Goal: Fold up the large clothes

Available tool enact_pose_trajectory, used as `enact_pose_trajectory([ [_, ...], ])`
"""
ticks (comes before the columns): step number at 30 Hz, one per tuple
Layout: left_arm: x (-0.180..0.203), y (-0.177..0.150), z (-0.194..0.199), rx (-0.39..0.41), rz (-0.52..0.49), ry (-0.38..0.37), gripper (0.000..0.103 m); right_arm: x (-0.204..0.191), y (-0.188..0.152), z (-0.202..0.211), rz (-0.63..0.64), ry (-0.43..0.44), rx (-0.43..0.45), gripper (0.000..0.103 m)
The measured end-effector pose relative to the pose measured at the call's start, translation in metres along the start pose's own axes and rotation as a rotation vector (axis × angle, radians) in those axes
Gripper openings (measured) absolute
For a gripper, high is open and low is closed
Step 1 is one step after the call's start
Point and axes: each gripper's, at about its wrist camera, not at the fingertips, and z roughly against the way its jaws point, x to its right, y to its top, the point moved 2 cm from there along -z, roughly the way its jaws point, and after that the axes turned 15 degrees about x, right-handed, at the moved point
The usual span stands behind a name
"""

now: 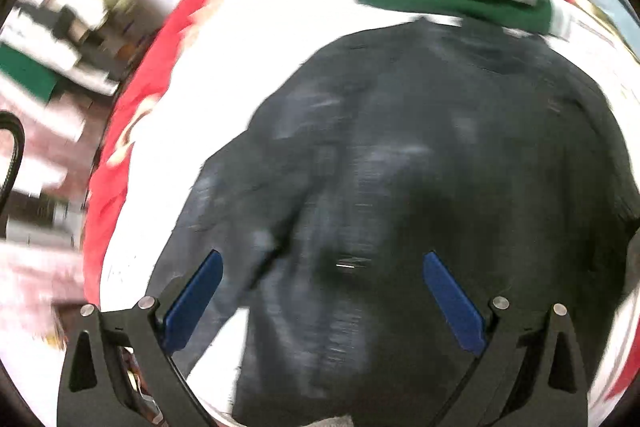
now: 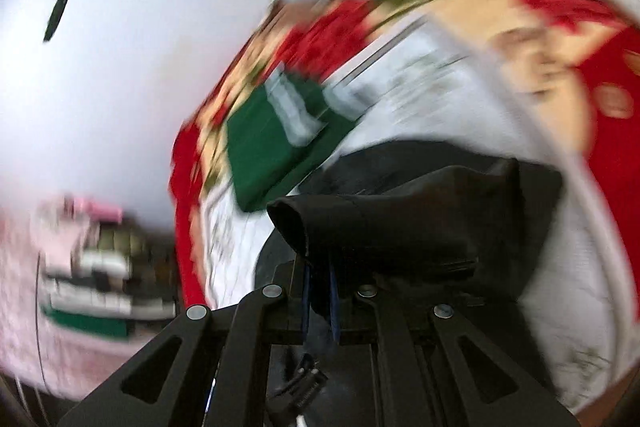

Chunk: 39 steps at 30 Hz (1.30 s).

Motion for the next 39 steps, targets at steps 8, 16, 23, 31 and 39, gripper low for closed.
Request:
enact_pose_trajectory([
  [8, -0.090, -0.037, -0.053, -0.101, 0.111, 0.135, 0.103, -0.133, -0.167, -0.186, 0.400, 0.086, -0.395, 0.008],
  [16, -0.116, -0.058, -0.051, -0.152, 0.137, 0.104, 0.103, -0.123, -0.216, -0.187, 0.450, 0.113, -0.532, 0.023],
  [23, -0.063, -0.033, -0.026, -0.059, 0.070, 0.007, 0.103, 0.019, -0.141, -0.087, 0.311, -0.298, -0.306, 0.048],
  [31, -0.018, -0.029, -0.018, -0.061, 0.014, 0.028, 0.103, 0.153, -0.114, -0.079, -0.069, -0.247, -0.248, 0.053],
  [39, -0.018, -0.032, -0.013, -0.089, 0.065, 0.146, 0.103, 0.148, -0.123, -0.126, -0.232, -0.161, -0.323, 0.027],
])
